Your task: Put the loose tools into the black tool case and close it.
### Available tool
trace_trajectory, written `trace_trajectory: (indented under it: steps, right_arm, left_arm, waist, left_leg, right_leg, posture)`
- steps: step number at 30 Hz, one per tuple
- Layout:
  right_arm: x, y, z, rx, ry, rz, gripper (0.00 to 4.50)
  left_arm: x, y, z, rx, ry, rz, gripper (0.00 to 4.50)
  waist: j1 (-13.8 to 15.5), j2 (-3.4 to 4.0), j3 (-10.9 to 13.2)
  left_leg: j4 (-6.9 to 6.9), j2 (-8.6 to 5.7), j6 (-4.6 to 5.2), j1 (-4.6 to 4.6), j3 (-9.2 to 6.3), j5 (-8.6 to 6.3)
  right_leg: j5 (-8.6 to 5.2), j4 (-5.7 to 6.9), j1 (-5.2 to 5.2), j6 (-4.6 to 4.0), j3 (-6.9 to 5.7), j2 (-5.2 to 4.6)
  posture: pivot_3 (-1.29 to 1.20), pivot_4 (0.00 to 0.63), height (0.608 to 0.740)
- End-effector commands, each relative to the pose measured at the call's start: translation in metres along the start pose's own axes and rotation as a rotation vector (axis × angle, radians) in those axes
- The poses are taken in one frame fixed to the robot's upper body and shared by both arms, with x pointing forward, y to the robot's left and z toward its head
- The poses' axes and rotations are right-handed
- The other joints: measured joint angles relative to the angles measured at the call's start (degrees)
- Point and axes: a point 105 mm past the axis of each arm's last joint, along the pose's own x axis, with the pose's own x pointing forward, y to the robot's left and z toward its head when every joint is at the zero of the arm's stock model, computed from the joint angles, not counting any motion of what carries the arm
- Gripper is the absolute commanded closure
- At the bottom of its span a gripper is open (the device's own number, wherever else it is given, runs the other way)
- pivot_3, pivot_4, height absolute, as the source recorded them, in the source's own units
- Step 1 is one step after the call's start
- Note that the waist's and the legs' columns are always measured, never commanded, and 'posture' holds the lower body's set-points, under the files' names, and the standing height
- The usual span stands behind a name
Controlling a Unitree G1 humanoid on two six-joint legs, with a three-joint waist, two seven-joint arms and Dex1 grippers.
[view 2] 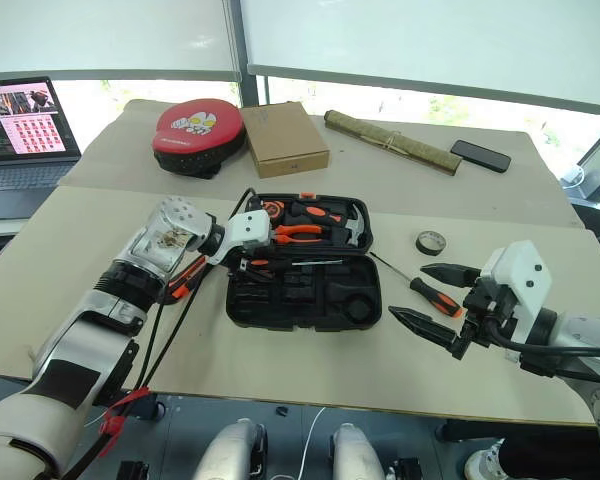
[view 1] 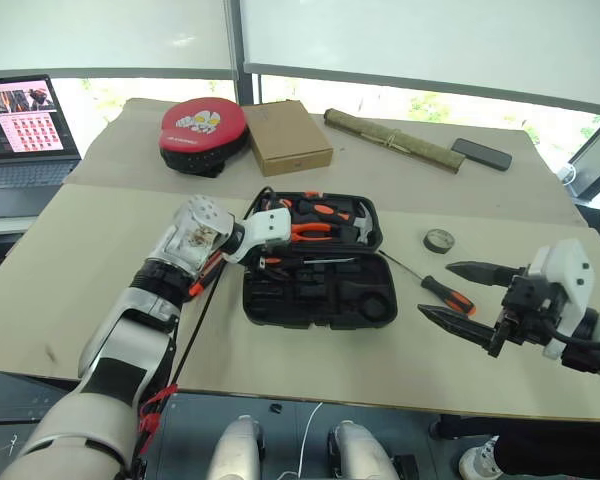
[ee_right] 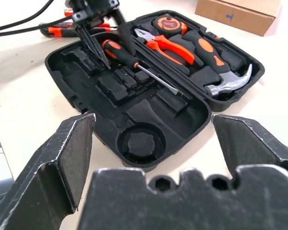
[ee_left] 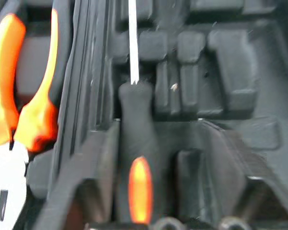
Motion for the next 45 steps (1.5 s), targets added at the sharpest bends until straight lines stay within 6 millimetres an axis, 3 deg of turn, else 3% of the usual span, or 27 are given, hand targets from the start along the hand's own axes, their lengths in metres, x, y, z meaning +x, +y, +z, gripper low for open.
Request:
trace_trajectory:
  steps: [1,8,14,24,27,29,32,33,36,39,42,45]
  right_arm:
    - [-0.001,0.002,0.008,-0.035,-0.024,-0.003,0.0]
    - [0.0,0.0,0.008,-0.041,-0.016,-0.004,0.0]
    - [-0.001,-0.001,0.008,-0.039,-0.015,-0.008,0.0]
    - [0.0,-0.001,0.003,-0.021,-0.012,-0.019,0.0]
    - [-0.004,-0.006,-0.002,-0.02,0.009,-0.068,0.0]
    - [-0.013,-0.014,-0.011,-0.011,0.039,-0.147,0.0]
    - [-0.033,-0.022,-0.022,0.035,0.068,-0.246,0.0]
    - [-0.043,-0.023,-0.027,0.054,0.08,-0.276,0.0]
    - [-0.068,-0.023,-0.039,0.095,0.126,-0.33,0.0]
    - [-0.106,-0.024,-0.054,0.153,0.207,-0.395,0.0]
    - [-0.13,-0.032,-0.064,0.177,0.273,-0.426,0.0]
    - [-0.12,-0.048,-0.066,0.161,0.281,-0.4,0.0]
  left_arm:
    - [-0.011,0.007,0.023,0.053,-0.06,0.022,2.01]
    - [0.002,0.01,0.008,0.058,0.006,0.046,4.47]
    - [0.013,0.007,-0.005,0.021,0.069,0.037,4.47]
    - [0.031,-0.009,-0.032,0.137,0.18,-0.012,4.47]
    - [0.024,0.002,-0.021,0.11,0.113,0.054,4.47]
    - [0.006,0.011,0.01,-0.015,-0.079,0.081,4.47]
    - [-0.027,0.004,0.048,-0.093,-0.339,0.021,3.86]
    - [-0.041,0.0,0.058,-0.112,-0.407,0.005,3.35]
    - [-0.07,-0.013,0.072,-0.172,-0.491,-0.042,2.38]
    - [-0.101,-0.034,0.081,-0.225,-0.552,-0.097,1.32]
    - [-0.108,-0.057,0.075,-0.19,-0.517,-0.125,0.06]
    - [-0.099,-0.068,0.065,-0.139,-0.454,-0.121,0.06]
  waist:
    - [0.0,0.0,0.0]
    - [0.0,0.0,0.0]
    - [0.2,0.0,0.0]
    - [0.4,0.2,-0.2]
    - [0.4,0.21,-0.2]
    - [0.3,0.21,-0.1]
    - [0.0,0.22,-0.1]
    - [0.0,0.23,-0.1]
    - [0.0,0.27,-0.1]
    - [-0.3,0.55,-0.2]
    - [-0.6,0.63,-0.2]
    - [-1.3,0.58,-0.1]
  left_leg:
    - [0.0,0.0,0.0,0.0,0.0,0.0]
    - [0.0,-0.01,0.0,0.0,-0.01,0.0]
    - [0.02,-0.02,0.0,0.01,-0.02,0.0]
    - [0.08,-0.07,0.01,0.12,-0.1,0.01]
    - [0.07,-0.09,0.02,0.46,-0.14,0.01]
    - [0.05,-0.09,0.03,0.64,-0.17,0.0]
    - [0.05,-0.08,0.03,0.48,-0.21,0.0]
    - [0.05,-0.07,0.04,0.31,-0.24,0.0]
    - [0.05,-0.08,0.04,-0.02,-0.35,0.01]
    - [0.02,-0.1,0.04,0.02,-0.41,0.01]
    - [0.03,-0.1,0.04,0.15,-0.38,0.01]
    - [-0.03,-0.07,0.03,0.86,-0.26,0.0]
  right_leg:
    - [0.0,0.0,0.0,0.0,0.0,0.0]
    - [0.0,0.02,0.0,0.0,0.0,0.0]
    - [0.0,0.02,0.03,0.0,-0.01,0.0]
    - [0.0,0.01,0.26,0.02,-0.03,0.0]
    - [-0.02,-0.06,0.66,0.03,-0.04,0.0]
    - [-0.03,-0.16,0.91,0.04,-0.08,0.0]
    - [-0.04,-0.14,0.76,0.05,-0.08,0.01]
    - [-0.04,-0.13,0.61,0.05,-0.08,0.01]
    - [-0.04,0.03,0.17,0.05,-0.07,0.02]
    - [-0.07,0.12,0.16,0.07,-0.04,0.02]
    - [-0.1,0.13,0.26,0.06,-0.03,0.01]
    - [-0.26,-0.15,1.04,0.16,-0.03,0.0]
  posture:
    - [0.0,0.15,0.74]
    - [0.0,0.15,0.74]
    - [0.0,0.15,0.74]
    - [0.0,0.15,0.74]
    - [0.0,0.15,0.74]
    - [0.0,0.15,0.74]
    - [0.0,0.15,0.74]
    - [0.0,0.15,0.74]
    - [0.0,0.15,0.74]
    - [0.0,0.15,0.74]
    - [0.0,0.15,0.74]
    - [0.0,0.15,0.74]
